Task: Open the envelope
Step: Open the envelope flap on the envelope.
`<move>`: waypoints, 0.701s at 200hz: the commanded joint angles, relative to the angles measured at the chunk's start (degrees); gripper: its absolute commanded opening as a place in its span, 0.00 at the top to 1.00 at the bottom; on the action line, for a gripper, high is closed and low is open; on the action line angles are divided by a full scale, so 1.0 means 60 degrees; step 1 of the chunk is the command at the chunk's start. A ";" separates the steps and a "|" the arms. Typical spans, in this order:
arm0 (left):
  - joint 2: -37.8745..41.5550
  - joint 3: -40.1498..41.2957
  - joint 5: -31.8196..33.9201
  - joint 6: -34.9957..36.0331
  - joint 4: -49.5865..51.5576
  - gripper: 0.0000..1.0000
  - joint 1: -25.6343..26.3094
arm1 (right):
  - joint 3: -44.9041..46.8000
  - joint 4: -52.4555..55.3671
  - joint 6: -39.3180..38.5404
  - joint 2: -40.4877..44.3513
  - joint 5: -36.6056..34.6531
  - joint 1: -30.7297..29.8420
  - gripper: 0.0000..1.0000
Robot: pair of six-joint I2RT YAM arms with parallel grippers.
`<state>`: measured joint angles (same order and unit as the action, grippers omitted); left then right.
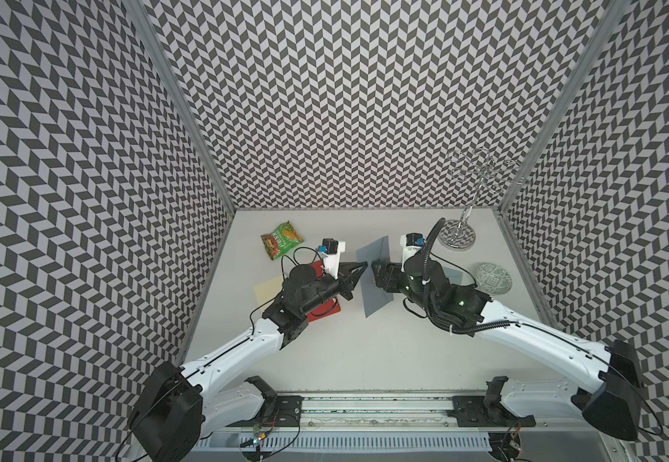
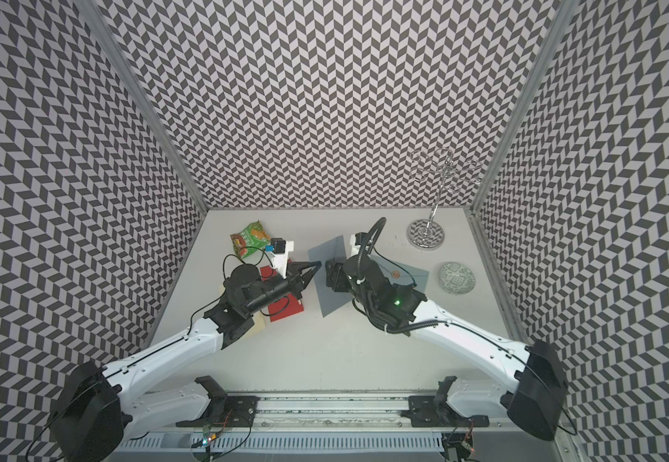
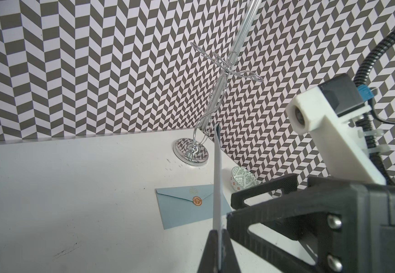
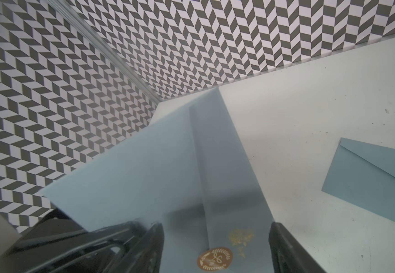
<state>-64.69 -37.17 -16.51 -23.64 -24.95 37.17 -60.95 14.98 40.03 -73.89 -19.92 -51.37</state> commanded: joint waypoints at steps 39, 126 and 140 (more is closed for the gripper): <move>0.0192 0.0083 -0.0101 0.0129 -0.0037 1.00 0.0108 | -0.0308 0.0595 0.0474 -0.0344 -0.0745 -0.0014 0.28; 0.0158 0.0108 -0.0214 0.0126 -0.0126 1.00 0.0177 | -0.0399 0.1004 0.0824 -0.0454 -0.1064 -0.0021 0.29; 0.0159 0.0109 -0.0211 0.0131 -0.0132 1.00 0.0174 | -0.0549 0.1215 0.0894 -0.0534 -0.1206 -0.0021 0.29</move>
<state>-64.60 -37.08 -16.36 -23.59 -24.75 37.54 -62.17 20.60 43.70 -75.94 -24.36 -51.35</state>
